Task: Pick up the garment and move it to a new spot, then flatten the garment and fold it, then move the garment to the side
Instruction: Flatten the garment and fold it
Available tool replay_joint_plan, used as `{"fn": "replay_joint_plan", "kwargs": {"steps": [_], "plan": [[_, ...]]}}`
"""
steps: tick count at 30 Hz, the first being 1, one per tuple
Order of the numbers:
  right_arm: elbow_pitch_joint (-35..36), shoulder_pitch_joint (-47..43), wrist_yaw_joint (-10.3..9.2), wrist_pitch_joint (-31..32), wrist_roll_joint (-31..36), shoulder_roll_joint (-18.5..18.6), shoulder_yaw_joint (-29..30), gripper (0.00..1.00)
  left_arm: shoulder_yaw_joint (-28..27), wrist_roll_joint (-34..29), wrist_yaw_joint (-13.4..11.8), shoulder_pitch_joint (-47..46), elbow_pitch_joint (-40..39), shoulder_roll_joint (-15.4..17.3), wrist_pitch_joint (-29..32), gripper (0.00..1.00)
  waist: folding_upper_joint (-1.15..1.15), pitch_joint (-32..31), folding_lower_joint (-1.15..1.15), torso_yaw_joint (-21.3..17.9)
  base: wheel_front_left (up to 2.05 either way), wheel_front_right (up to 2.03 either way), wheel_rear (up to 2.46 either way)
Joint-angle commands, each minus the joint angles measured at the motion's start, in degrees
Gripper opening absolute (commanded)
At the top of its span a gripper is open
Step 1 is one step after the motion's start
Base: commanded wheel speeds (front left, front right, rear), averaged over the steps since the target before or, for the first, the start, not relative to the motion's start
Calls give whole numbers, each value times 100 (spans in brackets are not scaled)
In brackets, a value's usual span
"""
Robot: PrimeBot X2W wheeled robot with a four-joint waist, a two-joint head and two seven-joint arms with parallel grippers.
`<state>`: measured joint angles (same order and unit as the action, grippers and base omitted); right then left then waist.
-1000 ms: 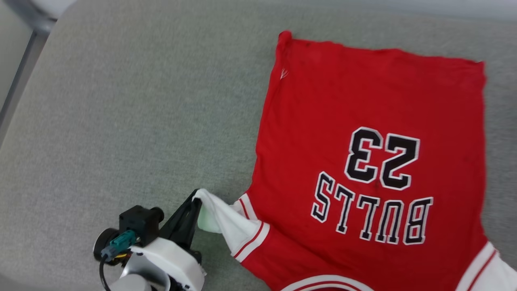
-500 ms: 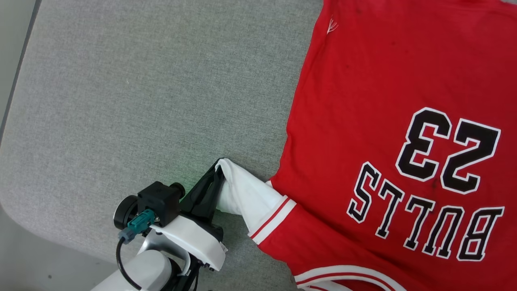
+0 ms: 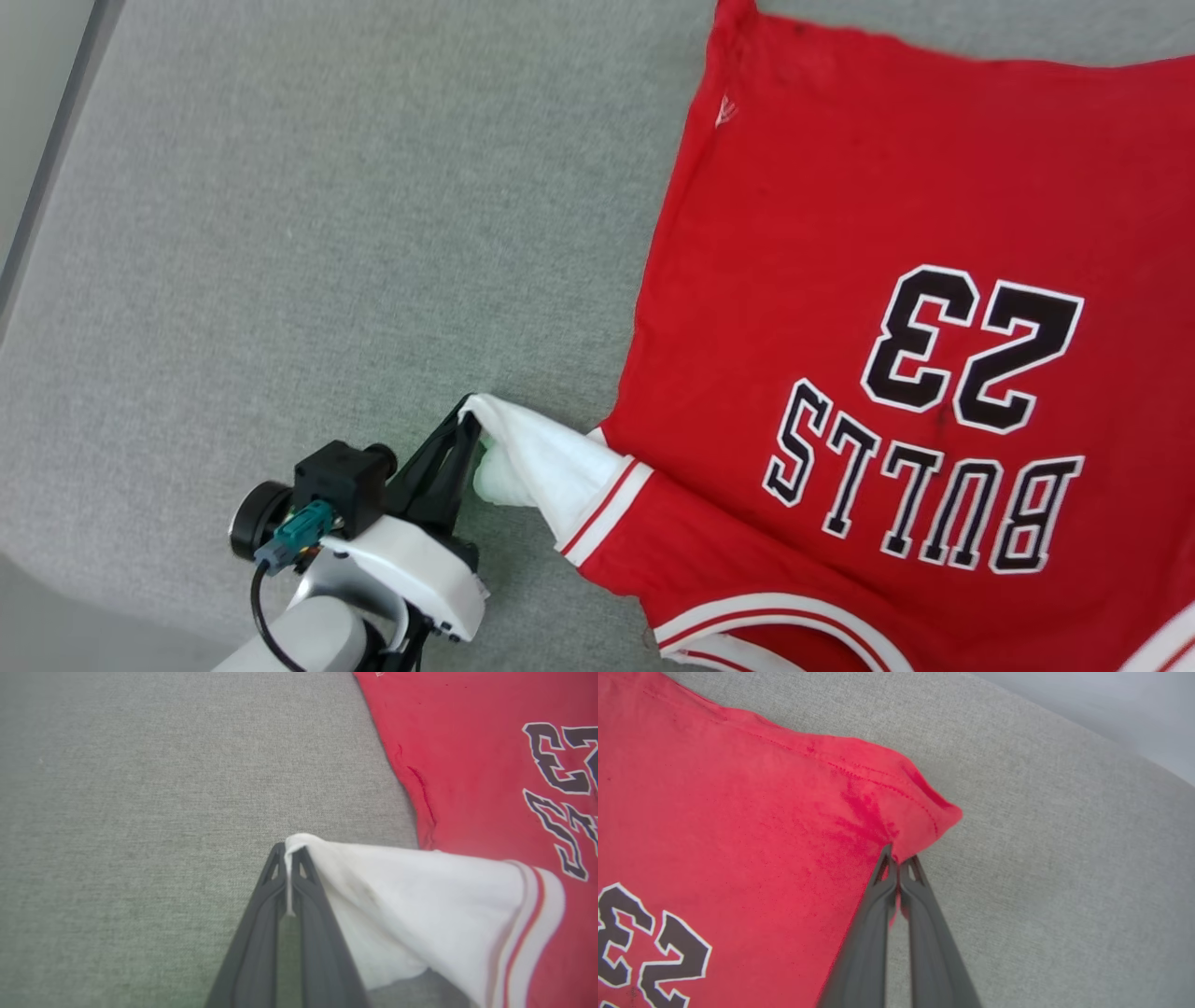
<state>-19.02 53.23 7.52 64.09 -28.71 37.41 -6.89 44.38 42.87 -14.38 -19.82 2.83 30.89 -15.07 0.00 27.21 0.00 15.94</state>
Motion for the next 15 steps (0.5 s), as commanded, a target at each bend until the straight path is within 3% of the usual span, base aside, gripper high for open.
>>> {"fn": "replay_joint_plan", "kwargs": {"steps": [1, 7, 15], "plan": [[51, -173, -6, -96, -87, 140, -76, 0, -28, 20, -38, 114, 1, 54, -13, 0, 0, -361, 0, -259, 0, 0, 0], [428, -1104, -6, -502, -767, 695, -308, 0, -91, 124, -139, 427, -40, 255, 8, 0, 0, -941, 0, -608, 0, 0, 0], [1235, -3139, -6, -972, -1513, 1140, -31, 0, -164, 275, -307, 880, -167, 469, 18, 0, 0, -1464, 0, -974, 0, 0, 0]]}}
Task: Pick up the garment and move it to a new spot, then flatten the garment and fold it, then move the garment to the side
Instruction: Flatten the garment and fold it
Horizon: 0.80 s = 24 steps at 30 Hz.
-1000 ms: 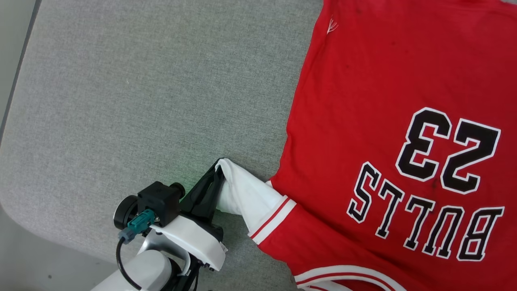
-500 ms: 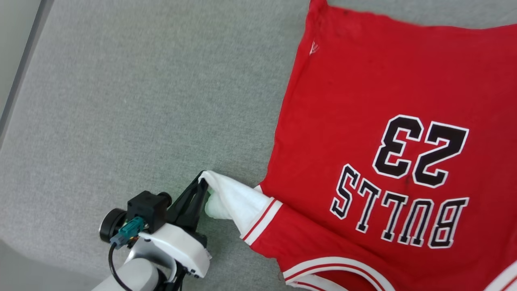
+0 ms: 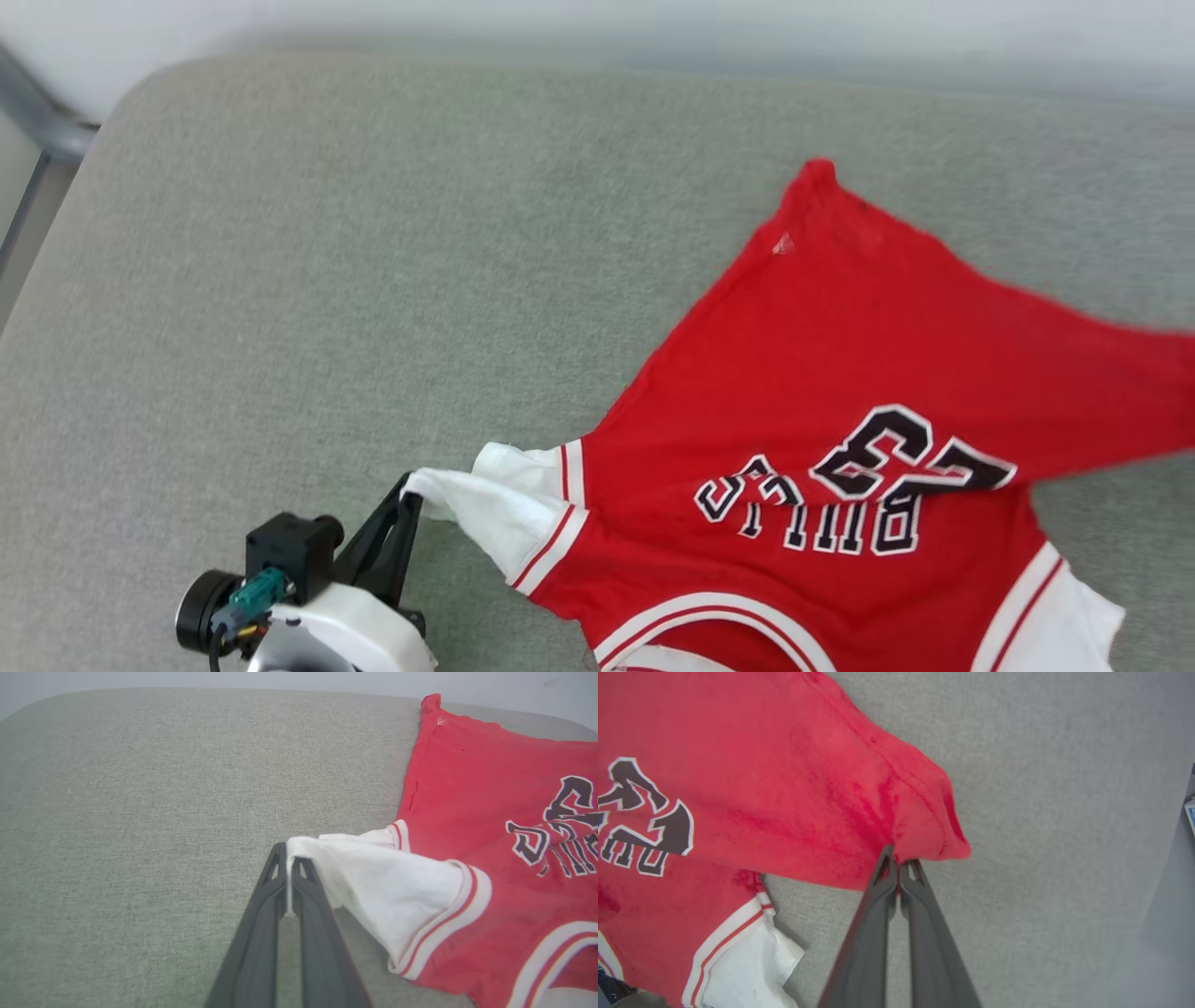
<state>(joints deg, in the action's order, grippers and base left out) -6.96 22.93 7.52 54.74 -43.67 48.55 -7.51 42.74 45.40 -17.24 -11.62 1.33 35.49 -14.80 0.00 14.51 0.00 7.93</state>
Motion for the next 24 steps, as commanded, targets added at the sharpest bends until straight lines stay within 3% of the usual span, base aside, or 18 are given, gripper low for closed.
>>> {"fn": "replay_joint_plan", "kwargs": {"steps": [1, 5, 13, 19, 22, 24], "plan": [[129, -386, -6, -82, -87, 41, 113, 0, -2, 29, -35, 105, -34, 30, -10, 0, 0, -242, 0, -200, 0, 0, 0], [418, -1493, -6, -255, -227, 8, 412, 0, -25, 67, -89, 275, -91, 99, -15, 0, 0, -394, 0, -289, 0, 0, 0], [667, -3372, -6, -598, -232, -641, 917, 0, -39, 92, -112, 397, -152, 125, -21, 0, 0, -437, 0, -314, 0, 0, 0], [397, -3901, -6, -801, -109, -1238, 881, 0, -12, 88, -100, 377, -128, 121, -9, 0, 0, -421, 0, -308, 0, 0, 0], [398, -3842, -7, -1041, -15, -1325, 960, 0, -3, 90, -110, 373, -105, 124, 8, 0, 0, -462, 0, -319, 0, 0, 0], [451, -3704, -7, -1186, 32, -1334, 1103, 100, -2, 97, -122, 396, -105, 133, 8, 0, 0, -491, 0, -336, 0, 0, 0]]}}
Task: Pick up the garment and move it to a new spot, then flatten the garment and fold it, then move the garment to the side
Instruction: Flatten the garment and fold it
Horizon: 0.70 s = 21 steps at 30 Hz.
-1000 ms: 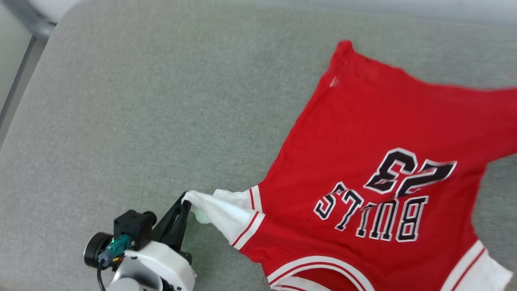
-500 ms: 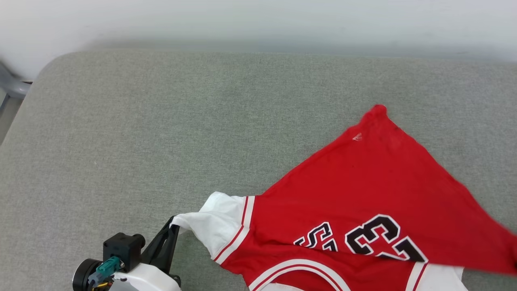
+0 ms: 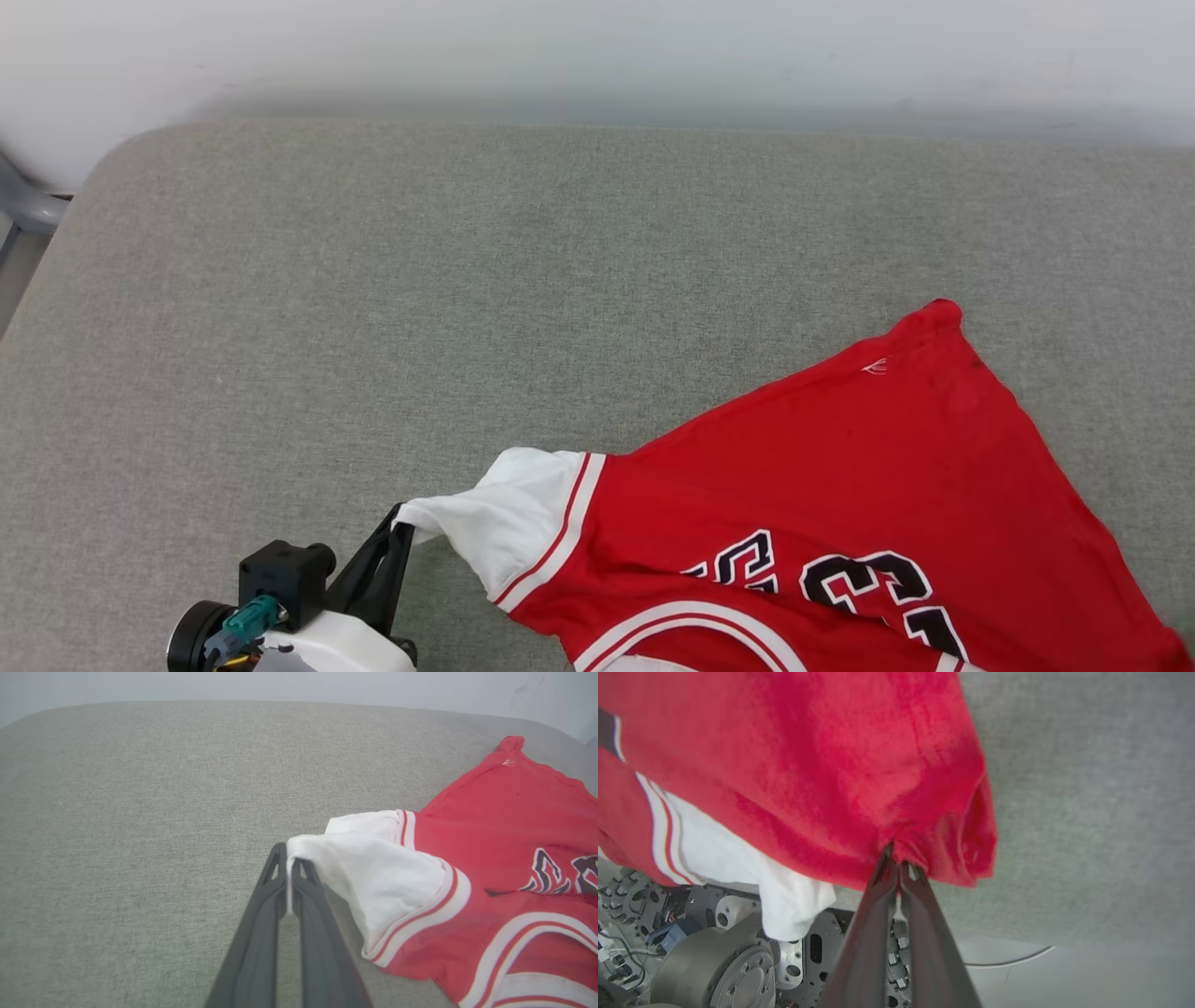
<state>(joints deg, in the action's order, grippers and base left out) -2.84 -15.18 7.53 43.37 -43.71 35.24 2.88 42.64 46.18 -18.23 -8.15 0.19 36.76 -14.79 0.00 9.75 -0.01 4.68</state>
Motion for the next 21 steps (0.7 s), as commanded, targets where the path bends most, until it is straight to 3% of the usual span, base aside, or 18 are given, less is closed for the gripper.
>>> {"fn": "replay_joint_plan", "kwargs": {"steps": [1, 11, 17, 21], "plan": [[213, 273, -7, -216, 79, 104, 282, 100, 34, 1, -21, 50, 6, 2, 17, 0, 0, -45, 1, -17, 0, 0, 0], [941, 1400, -7, -412, 177, 591, 638, 100, 88, -86, 25, -166, -31, -57, 34, 0, 0, 106, 1, 119, 0, 0, 0], [925, 2646, -7, 121, 228, 959, -21, 100, 150, -178, 77, -372, -4, -151, 59, 0, 0, 334, 1, 314, 0, 0, 0], [653, 3479, -7, 658, 370, 960, -713, 100, 195, -241, 113, -526, 23, -255, 57, 0, 0, 497, 1, 454, 0, 0, 0]]}}
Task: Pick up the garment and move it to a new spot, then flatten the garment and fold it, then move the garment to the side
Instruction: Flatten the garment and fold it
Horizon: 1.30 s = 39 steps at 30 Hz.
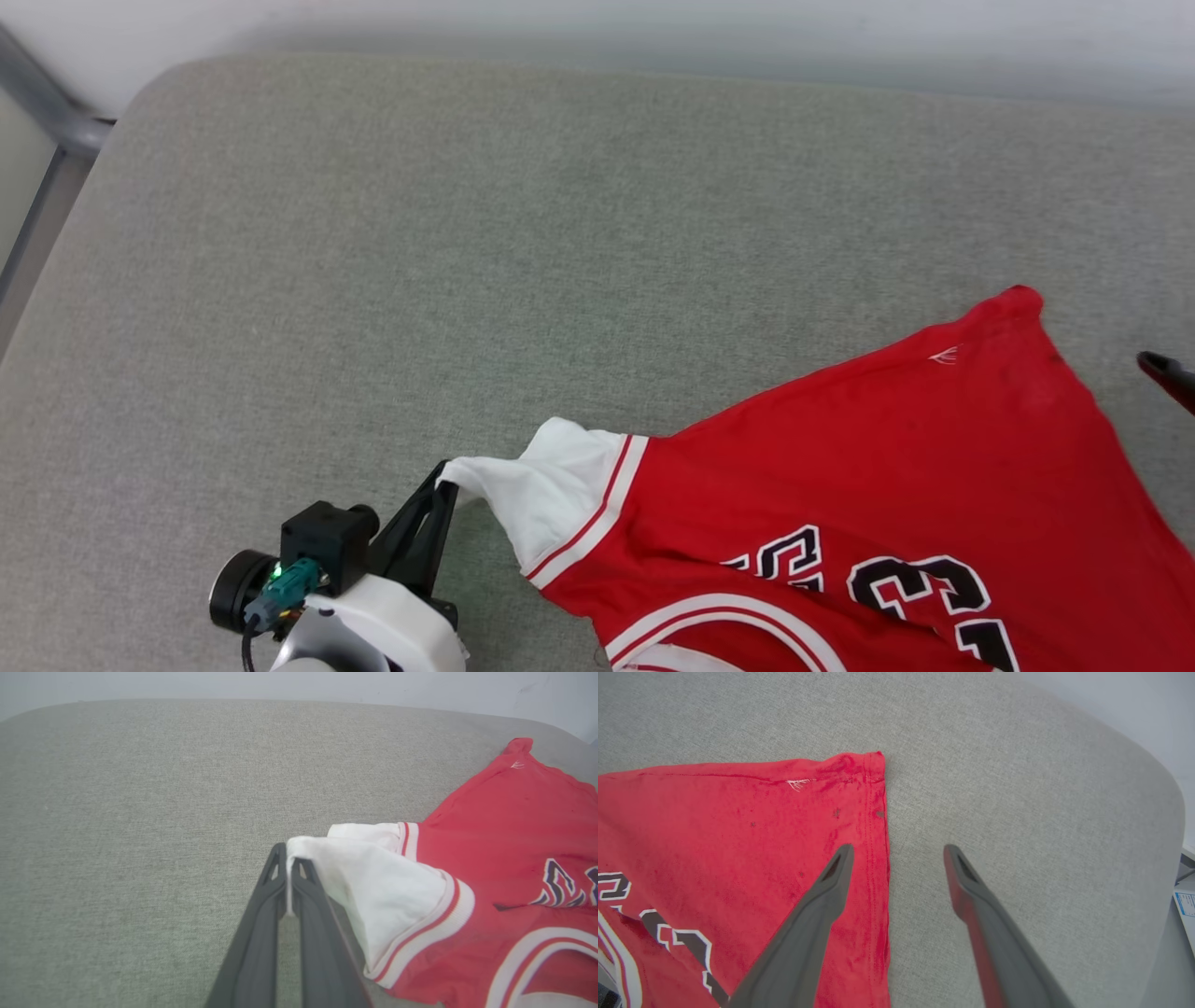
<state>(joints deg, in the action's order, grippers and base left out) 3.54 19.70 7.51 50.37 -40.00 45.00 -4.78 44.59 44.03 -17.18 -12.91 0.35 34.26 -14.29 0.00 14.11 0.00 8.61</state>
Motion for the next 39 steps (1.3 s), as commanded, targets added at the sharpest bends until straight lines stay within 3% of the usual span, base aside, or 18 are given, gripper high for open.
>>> {"fn": "replay_joint_plan", "kwargs": {"steps": [1, 7, 14, 25, 26, 27, 39], "plan": [[-54, 181, -4, 103, 68, -22, -111, 100, 10, -49, 22, -87, 10, -29, 5, 0, 0, 108, 0, 95, 0, 0, 0], [-631, 1206, -4, 696, 292, -80, -915, 100, 51, -131, 101, -327, 56, -174, -9, 0, 0, 405, 0, 283, 0, 0, 0], [-1580, 2056, -4, 681, 489, -371, -1282, 100, 86, -227, 196, -612, 103, -341, -32, 0, 0, 758, 0, 477, 0, 0, 0], [-2600, 1825, 2, 407, 389, -614, -2120, 100, 76, -296, 296, -844, 257, -524, -56, 0, 0, 966, 0, 576, 0, 0, 0], [-2633, 1835, 4, 344, 360, -616, -2160, 87, 70, -293, 290, -844, 271, -527, -59, 0, 0, 963, 0, 567, 0, 0, 0], [-2661, 1880, 4, 243, 333, -606, -2177, 0, 61, -291, 301, -842, 291, -525, -58, 0, 0, 954, 0, 554, 0, 0, 0], [-2537, 2311, -6, -1549, 19, -464, -2139, 0, -88, -265, 241, -552, 358, -360, -80, 0, 0, 205, 0, 255, 0, 0, 0]]}}
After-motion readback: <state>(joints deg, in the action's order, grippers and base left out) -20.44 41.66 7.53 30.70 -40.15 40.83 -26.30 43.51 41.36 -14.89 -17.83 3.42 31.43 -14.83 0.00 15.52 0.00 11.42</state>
